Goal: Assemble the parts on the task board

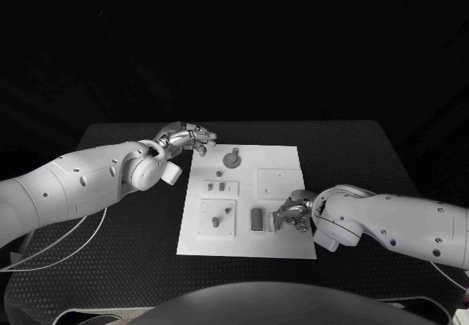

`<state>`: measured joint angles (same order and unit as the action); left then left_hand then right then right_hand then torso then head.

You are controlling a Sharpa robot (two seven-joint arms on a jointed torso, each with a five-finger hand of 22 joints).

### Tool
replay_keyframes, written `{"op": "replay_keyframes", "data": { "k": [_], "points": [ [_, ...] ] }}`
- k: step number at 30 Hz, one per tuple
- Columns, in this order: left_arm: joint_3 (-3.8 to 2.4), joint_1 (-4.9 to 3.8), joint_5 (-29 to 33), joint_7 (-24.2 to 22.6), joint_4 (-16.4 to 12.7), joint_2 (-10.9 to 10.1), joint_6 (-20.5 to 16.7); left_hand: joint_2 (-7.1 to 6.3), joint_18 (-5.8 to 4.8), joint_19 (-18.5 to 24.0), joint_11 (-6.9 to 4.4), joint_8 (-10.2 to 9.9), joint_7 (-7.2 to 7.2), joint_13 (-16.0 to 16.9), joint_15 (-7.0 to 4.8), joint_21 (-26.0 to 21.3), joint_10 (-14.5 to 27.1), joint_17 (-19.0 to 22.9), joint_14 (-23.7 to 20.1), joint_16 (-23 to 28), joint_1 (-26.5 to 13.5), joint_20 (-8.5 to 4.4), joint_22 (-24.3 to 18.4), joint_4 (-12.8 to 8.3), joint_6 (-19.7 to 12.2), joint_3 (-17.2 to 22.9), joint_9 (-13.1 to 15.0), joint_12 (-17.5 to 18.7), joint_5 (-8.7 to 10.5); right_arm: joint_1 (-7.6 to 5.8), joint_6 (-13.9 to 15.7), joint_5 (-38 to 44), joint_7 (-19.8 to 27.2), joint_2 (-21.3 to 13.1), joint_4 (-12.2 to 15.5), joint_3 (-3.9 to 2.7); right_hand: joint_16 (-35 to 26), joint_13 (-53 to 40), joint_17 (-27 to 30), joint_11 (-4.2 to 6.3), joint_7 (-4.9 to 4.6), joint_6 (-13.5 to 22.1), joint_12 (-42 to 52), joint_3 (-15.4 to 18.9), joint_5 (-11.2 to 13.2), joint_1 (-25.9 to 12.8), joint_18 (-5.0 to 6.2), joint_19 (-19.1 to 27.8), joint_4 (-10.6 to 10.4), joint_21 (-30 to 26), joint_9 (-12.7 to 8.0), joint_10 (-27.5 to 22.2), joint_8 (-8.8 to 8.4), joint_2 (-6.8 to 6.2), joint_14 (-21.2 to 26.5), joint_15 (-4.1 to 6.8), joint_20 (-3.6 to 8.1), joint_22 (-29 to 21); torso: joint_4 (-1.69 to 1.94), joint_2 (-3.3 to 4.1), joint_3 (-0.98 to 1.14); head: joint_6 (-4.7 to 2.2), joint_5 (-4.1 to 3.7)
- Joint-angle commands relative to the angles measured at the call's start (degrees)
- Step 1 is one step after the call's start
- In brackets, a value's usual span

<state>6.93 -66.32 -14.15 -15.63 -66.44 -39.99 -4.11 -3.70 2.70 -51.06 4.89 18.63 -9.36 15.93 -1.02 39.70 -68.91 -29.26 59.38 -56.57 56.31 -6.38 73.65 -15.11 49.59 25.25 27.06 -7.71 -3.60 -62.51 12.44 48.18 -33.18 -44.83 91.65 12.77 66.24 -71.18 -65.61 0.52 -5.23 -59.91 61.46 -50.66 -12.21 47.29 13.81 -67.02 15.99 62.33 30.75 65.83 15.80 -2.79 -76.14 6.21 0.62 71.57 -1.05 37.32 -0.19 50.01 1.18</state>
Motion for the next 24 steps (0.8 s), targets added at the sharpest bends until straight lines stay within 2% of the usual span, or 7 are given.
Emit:
{"op": "replay_keyframes", "data": {
  "k": [1,12,24],
  "points": [
    [-0.03,-0.09,-0.15,-0.28,-0.14,0.11,0.91,-0.04,0.88,-0.15,0.30,0.21,0.07,-0.05,0.11,-0.29,0.27,-0.07,-0.11,0.26,-0.20,-0.14,0.08,-0.06,0.23,0.17,0.08,-0.36,0.30,0.10,-0.96,0.18,0.01,0.13,0.09,0.03,-0.32,-0.07,0.03,0.33,-0.16,-0.45,0.27,0.22,-0.07,-0.63,1.19,-0.40,0.17,0.20,0.80,0.60,0.61,0.18,-0.10,0.33,0.06,-0.06,-0.01,-0.01,-0.01,-0.01,0.07],
    [-0.03,-0.09,-0.16,-0.28,-0.12,0.09,0.93,-0.04,0.88,-0.16,0.30,0.21,0.07,-0.06,0.12,-0.32,0.29,-0.08,-0.11,0.27,-0.24,-0.13,0.11,-0.03,0.22,0.16,0.08,-0.37,0.30,0.13,-2.06,-0.02,0.20,0.20,0.30,0.03,-0.29,-0.20,0.00,0.44,-0.04,-0.72,0.46,0.78,-0.30,-0.97,1.19,-0.43,0.26,0.25,0.84,0.68,0.79,0.08,-0.09,0.42,0.14,-0.09,-0.02,-0.01,0.00,-0.01,0.10],
    [-0.03,-0.09,-0.16,-0.24,-0.12,0.12,0.95,-0.04,0.87,-0.17,0.31,0.22,0.06,-0.06,0.12,-0.35,0.30,-0.09,-0.11,0.28,-0.27,-0.13,0.13,-0.02,0.21,0.17,0.08,-0.38,0.30,0.15,-1.99,0.44,0.39,0.66,-0.20,0.03,-0.27,-0.36,-0.03,0.54,0.05,-0.90,0.68,1.56,-0.31,-1.27,1.19,-0.43,0.34,0.30,0.87,0.82,0.94,0.06,-0.07,0.52,0.23,-0.12,-0.04,0.02,0.00,-0.01,0.13]
  ]
}}
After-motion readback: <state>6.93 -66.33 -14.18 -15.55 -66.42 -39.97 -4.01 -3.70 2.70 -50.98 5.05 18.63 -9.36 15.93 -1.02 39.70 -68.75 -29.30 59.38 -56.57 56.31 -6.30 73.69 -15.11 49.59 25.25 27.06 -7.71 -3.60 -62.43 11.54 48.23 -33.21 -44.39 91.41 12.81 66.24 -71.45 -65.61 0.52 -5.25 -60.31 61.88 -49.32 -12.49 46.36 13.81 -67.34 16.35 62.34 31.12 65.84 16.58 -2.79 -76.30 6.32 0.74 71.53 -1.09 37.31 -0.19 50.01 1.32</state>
